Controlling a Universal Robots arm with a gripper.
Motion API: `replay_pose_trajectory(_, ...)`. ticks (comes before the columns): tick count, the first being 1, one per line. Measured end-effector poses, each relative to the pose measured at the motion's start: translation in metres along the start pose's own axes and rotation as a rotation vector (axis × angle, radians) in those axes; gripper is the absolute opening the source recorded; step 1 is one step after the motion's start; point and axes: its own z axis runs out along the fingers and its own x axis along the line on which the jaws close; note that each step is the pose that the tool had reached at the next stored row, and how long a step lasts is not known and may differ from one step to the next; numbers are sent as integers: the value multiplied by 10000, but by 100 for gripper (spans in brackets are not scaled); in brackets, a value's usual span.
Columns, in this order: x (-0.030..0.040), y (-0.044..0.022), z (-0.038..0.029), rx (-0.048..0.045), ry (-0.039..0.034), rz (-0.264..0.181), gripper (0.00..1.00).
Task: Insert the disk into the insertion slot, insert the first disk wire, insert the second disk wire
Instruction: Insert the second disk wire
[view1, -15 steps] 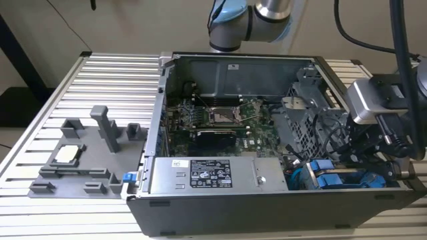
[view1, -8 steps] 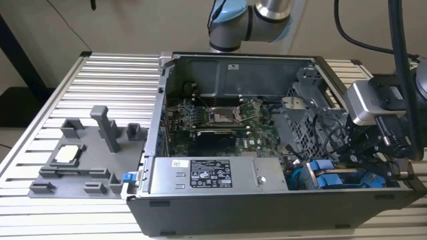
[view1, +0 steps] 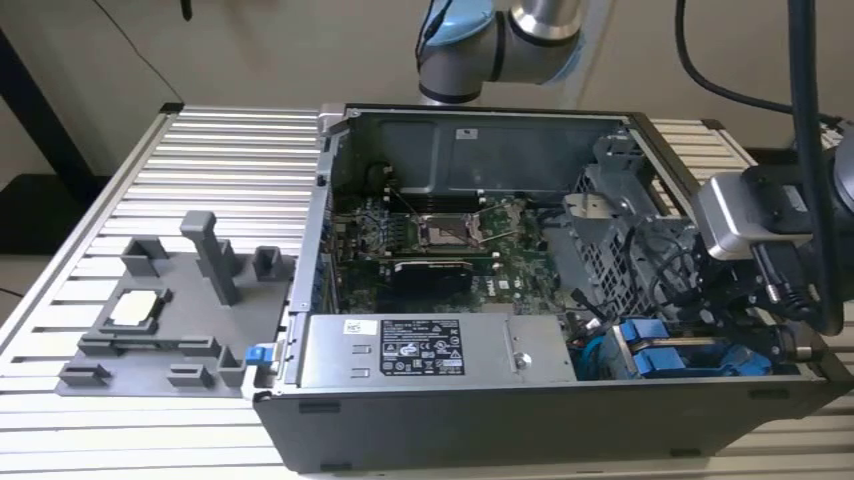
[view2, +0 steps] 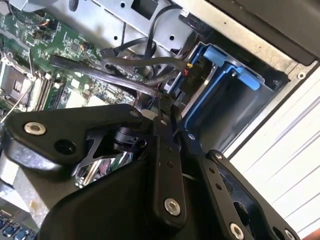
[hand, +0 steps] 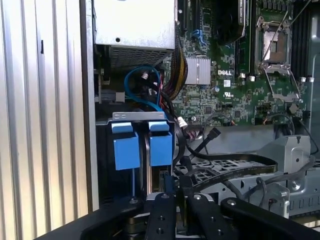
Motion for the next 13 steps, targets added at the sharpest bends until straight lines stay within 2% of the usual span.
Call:
replay_pose_trajectory(5, 20, -12, 34, 22, 4, 76, 16)
replay_pose_trajectory(13, 34, -12, 46, 76, 16, 322, 16)
